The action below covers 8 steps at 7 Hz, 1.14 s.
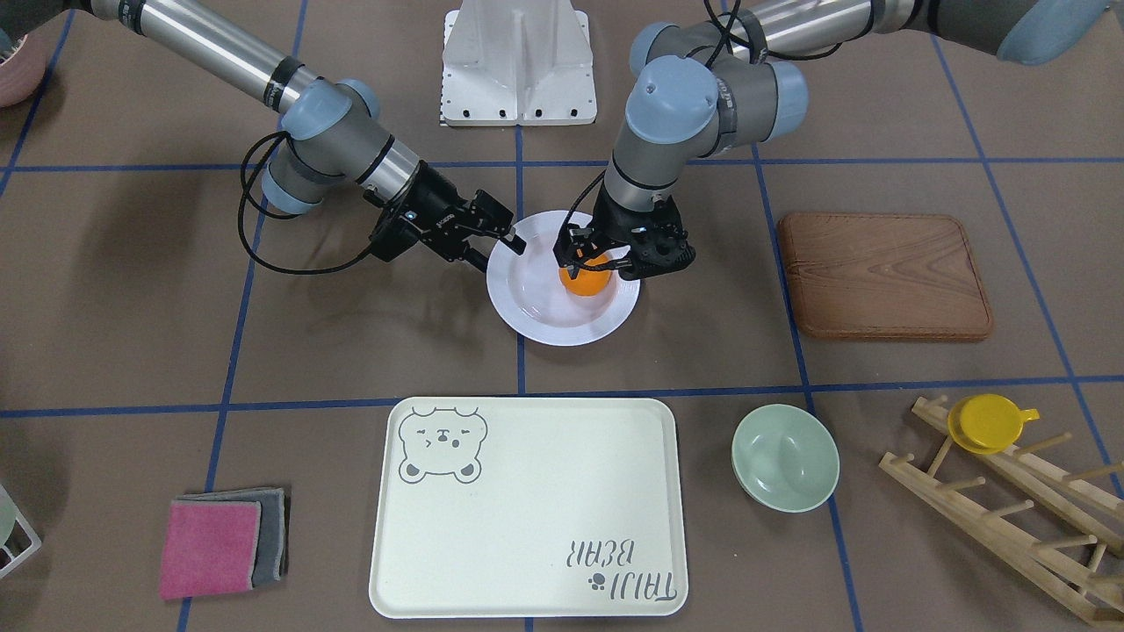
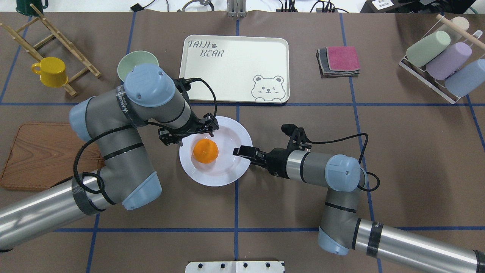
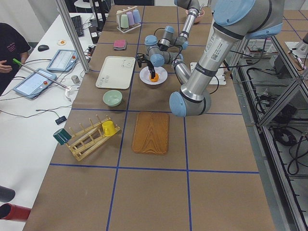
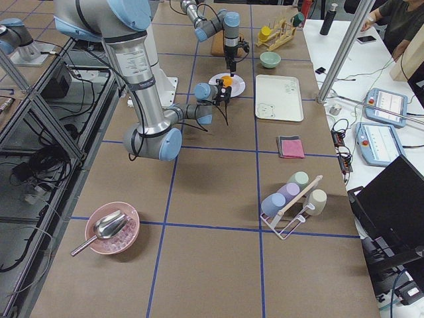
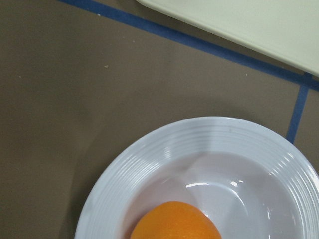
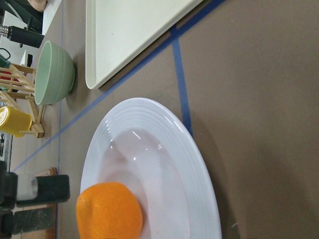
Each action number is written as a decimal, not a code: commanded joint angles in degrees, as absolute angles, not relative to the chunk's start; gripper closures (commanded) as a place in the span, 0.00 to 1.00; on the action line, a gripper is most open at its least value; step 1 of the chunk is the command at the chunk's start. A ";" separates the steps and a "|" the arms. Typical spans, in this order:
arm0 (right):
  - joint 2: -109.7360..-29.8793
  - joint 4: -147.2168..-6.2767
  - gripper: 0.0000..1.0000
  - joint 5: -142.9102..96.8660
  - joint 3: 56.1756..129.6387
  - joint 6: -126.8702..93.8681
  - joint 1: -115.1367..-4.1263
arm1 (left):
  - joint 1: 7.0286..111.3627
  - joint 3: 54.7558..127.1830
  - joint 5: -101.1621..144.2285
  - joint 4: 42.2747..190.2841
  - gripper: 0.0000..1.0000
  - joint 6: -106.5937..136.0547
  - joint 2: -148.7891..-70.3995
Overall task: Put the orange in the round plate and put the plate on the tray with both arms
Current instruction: 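Release the orange onto the plate while the right gripper grips the plate rim, then slide the plate with the right gripper onto the bear tray while the left arm withdraws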
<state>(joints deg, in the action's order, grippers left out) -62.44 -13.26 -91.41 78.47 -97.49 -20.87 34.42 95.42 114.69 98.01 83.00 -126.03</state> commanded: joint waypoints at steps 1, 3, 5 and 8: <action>-61.35 -13.01 0.26 -90.79 78.13 -97.65 -20.30 | 41.09 97.90 122.82 97.82 0.03 78.77 -124.28; -61.44 -12.48 0.80 -91.05 78.92 -98.00 -20.30 | 50.31 102.47 132.75 97.73 0.03 70.10 -118.32; -61.35 -11.09 1.00 -90.97 79.98 -98.26 -20.56 | 55.53 102.92 136.58 97.73 0.03 64.44 -116.46; -60.30 -8.44 1.00 -90.71 80.24 -101.94 -22.05 | 56.95 104.15 136.58 97.73 0.03 62.40 -114.52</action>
<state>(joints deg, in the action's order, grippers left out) -61.02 -8.93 -90.91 80.06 -100.76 -21.45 56.38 103.82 136.51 97.73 62.84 -115.00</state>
